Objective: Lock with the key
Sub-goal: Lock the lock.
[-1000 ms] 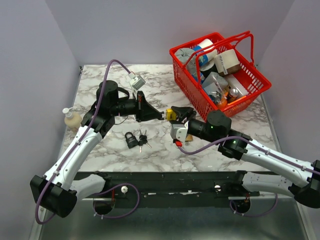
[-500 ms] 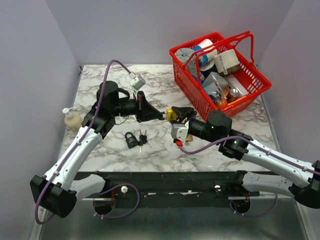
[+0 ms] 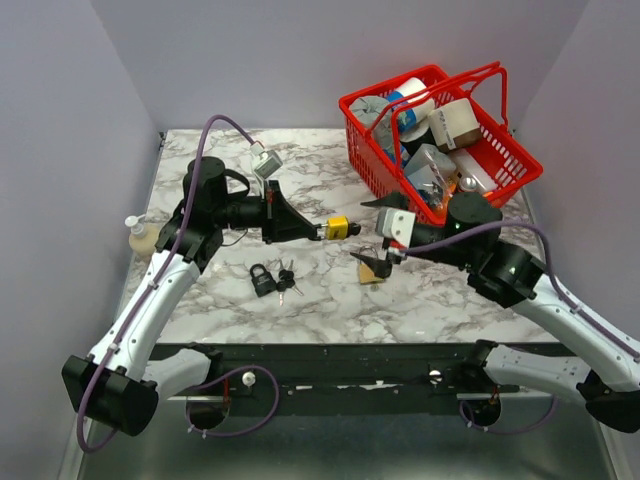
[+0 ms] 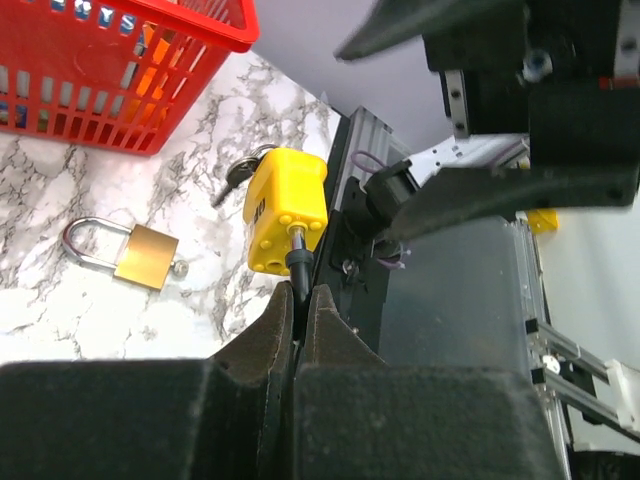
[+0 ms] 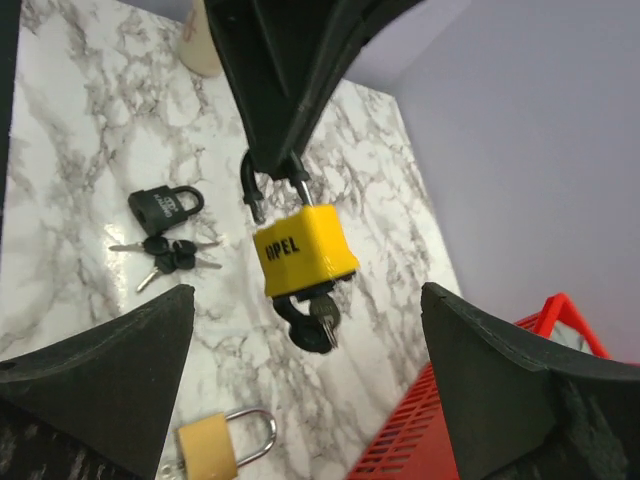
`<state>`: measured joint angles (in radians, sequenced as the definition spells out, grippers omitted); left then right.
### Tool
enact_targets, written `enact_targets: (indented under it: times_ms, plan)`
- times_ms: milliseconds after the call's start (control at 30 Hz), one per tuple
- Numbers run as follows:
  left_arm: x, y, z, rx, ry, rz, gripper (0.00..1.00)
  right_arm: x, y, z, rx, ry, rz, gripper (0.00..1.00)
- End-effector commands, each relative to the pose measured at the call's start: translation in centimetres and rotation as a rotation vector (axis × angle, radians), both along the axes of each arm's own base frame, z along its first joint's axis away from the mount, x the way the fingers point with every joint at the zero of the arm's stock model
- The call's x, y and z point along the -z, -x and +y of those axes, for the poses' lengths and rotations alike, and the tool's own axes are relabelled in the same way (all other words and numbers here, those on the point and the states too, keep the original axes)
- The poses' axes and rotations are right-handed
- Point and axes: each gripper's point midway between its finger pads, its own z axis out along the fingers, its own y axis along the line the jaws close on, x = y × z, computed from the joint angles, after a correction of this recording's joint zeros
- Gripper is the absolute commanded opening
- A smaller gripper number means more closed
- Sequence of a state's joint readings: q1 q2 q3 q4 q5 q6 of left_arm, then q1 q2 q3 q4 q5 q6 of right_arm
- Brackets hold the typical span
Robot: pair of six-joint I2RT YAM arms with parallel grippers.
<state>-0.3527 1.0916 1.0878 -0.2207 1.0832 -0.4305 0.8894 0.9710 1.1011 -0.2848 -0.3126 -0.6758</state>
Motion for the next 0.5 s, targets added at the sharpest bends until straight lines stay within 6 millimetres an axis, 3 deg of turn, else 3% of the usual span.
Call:
enact_targets:
  times_ms: [0,67,267,467]
  plan:
    - [-2.9,2.7,0.4,0.134,0.039,-0.195,0.0,1.5,3.8,-0.8,-0.159,0.039,0.368,1.0]
    - [-2.8,3.1,0.5,0.148,0.019,-0.238,0.0,1.9,4.6,-0.9,-0.199,0.068,0.426,1.0]
    - [-3.0,2.9,0.5,0.147,0.002,-0.341,0.0,0.2,7.1,-0.5,-0.359,0.076,0.452,1.0]
    - [-3.3,3.6,-0.2,0.168,0.023,-0.362,0.0,0.2,5.4,1.1,-0.327,0.095,0.541,0.97]
